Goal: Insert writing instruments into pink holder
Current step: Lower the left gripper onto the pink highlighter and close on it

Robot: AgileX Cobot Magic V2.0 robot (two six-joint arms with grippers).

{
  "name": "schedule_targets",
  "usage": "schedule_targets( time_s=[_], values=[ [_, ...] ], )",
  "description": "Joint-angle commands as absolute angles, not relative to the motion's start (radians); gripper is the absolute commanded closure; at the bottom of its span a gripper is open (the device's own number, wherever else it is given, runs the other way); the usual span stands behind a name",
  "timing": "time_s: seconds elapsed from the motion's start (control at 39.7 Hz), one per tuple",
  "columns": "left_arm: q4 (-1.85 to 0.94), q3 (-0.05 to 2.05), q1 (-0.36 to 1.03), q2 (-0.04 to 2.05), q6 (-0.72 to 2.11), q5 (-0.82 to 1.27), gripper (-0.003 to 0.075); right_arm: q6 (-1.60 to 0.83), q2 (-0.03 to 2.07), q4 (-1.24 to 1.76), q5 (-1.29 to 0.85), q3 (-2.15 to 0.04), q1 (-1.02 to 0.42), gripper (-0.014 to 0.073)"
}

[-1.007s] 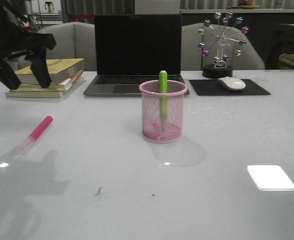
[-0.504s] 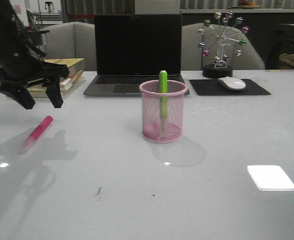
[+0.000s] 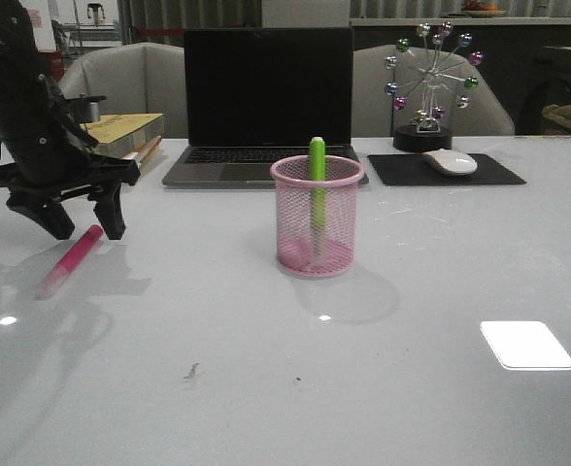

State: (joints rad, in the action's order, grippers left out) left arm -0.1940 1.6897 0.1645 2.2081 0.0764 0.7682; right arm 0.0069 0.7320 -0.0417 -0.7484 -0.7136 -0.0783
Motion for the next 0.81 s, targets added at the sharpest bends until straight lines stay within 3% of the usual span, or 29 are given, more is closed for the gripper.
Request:
schedule_targets(
  time_s=[0.0,0.33,0.78],
  values=[
    [-0.211,1.71,0.171,2.175,0.074,0.784,0.0289,0.0,0.724,-0.05,-0.688,-0.744,-0.073,0.0261],
    [-0.209,1.71,0.171,2.215,0.078,0.893,0.0634,0.0,0.724,-0.05,-0.688,-0.744,-0.073,0.0261],
    [-0.319,1.887,0.185,2.15,0.192,0.894,0.0626,0.0,0.724,-0.05,-0.688,-0.744,-0.073,0.0261]
  ],
)
